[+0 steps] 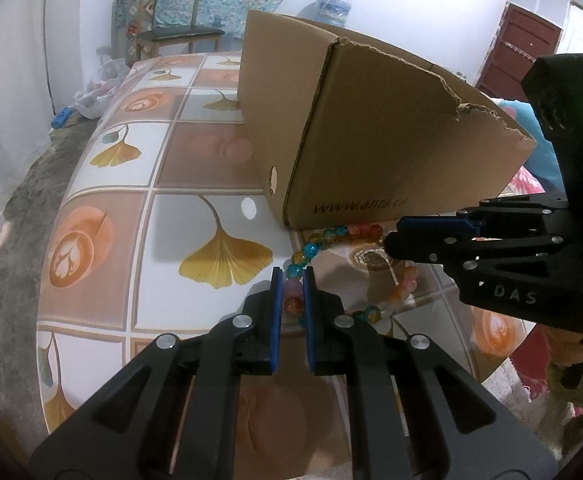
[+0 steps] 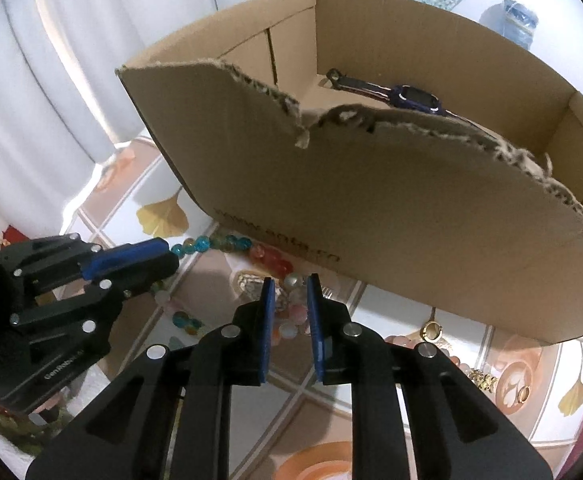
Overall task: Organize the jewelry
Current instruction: 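Lift the beaded bracelet with both tools up over the box rim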
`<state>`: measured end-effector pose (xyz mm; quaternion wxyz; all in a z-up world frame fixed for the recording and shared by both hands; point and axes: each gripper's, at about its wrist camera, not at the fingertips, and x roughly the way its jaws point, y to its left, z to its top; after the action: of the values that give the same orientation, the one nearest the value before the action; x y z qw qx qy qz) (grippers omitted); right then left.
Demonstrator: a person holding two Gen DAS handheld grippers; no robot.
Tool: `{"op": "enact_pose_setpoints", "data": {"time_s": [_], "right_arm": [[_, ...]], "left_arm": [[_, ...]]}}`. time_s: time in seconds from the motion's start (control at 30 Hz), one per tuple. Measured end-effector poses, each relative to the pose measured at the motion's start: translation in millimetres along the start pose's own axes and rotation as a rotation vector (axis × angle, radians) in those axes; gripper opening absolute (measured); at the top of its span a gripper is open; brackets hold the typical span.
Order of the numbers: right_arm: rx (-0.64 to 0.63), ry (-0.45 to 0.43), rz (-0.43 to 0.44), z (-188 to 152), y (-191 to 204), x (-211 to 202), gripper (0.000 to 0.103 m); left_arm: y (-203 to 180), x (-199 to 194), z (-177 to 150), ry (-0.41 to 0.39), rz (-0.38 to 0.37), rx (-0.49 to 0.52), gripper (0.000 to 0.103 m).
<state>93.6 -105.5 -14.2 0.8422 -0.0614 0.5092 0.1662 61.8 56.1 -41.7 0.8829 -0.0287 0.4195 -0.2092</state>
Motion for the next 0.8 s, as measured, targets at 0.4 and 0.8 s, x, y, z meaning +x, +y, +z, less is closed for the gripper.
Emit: {"op": "enact_pose_setpoints", "data": {"time_s": [0.4, 0.8], "right_arm": [[-0.040, 0.010, -0.040, 2, 6, 8, 0.010], [-0.054, -0.064, -0.066, -6, 20, -14, 0.010]], "left_arm": [[2, 2, 1, -0.012, -0.010, -0.002, 0.009], [3, 3, 2, -0.032, 0.003, 0.005, 0.009]]}}
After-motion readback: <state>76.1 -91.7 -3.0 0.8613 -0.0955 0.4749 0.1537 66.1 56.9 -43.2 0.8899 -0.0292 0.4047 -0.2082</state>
